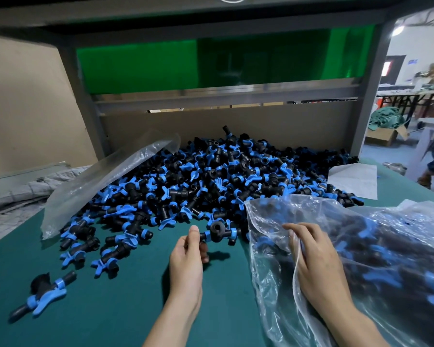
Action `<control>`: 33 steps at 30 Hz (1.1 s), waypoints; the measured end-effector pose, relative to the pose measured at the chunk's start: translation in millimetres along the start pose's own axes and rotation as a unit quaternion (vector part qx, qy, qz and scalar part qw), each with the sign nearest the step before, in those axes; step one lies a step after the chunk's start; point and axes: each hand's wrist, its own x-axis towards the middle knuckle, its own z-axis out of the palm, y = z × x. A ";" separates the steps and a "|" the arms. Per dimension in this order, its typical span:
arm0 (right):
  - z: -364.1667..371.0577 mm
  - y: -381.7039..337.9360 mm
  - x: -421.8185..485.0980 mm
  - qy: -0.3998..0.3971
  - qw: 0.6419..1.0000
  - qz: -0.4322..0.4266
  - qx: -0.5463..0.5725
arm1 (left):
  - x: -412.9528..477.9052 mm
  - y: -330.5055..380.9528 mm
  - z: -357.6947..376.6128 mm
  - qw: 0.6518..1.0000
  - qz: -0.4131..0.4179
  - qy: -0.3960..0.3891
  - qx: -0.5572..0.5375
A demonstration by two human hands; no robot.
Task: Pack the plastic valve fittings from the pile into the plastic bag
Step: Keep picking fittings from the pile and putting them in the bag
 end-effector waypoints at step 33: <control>2.0 2.5 -1.1 0.007 1.000 -0.003 -0.002 | 8.6 9.9 -16.2 0.957 -0.146 -0.026 -0.251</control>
